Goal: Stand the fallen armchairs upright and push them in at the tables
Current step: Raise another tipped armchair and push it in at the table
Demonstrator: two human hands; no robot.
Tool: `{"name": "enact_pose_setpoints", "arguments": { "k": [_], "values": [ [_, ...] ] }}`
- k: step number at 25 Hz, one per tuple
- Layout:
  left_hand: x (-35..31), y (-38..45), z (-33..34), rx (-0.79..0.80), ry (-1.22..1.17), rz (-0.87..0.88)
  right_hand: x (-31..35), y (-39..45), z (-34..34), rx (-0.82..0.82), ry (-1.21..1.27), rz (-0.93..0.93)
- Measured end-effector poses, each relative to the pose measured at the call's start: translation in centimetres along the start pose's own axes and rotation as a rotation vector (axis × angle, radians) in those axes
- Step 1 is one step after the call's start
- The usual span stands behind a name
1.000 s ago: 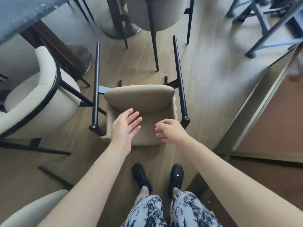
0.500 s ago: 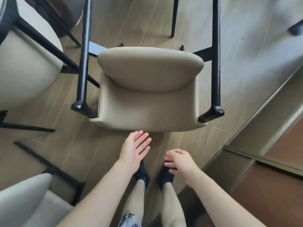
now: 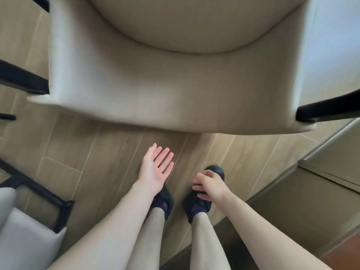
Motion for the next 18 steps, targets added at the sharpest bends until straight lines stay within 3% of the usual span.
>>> {"name": "enact_pose_setpoints", "arguments": {
  "k": [4, 12, 18],
  "values": [
    [-0.3, 7.7, -0.3, 0.012, 0.024, -0.021, 2.2, 7.8, 2.8, 0.07, -0.066, -0.066],
    [-3.4, 17.2, 2.0, 0.039, -0.177, 0.072, 8.5, 16.5, 3.9, -0.004, 0.604, -0.167],
    [-7.7, 21.0, 3.6, 0.092, -0.113, 0.287, 8.3, 20.2, -1.7, -0.251, 1.008, -0.228]
  ]
}}
Point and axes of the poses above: each hand's wrist, its own y-axis towards the middle knuckle, its own z-axis out of the palm, x = y × z, the point moved 9 cm from there along y, towards the middle knuckle, and after that the axes turned 9 degrees about -y, right-handed, at the moved point
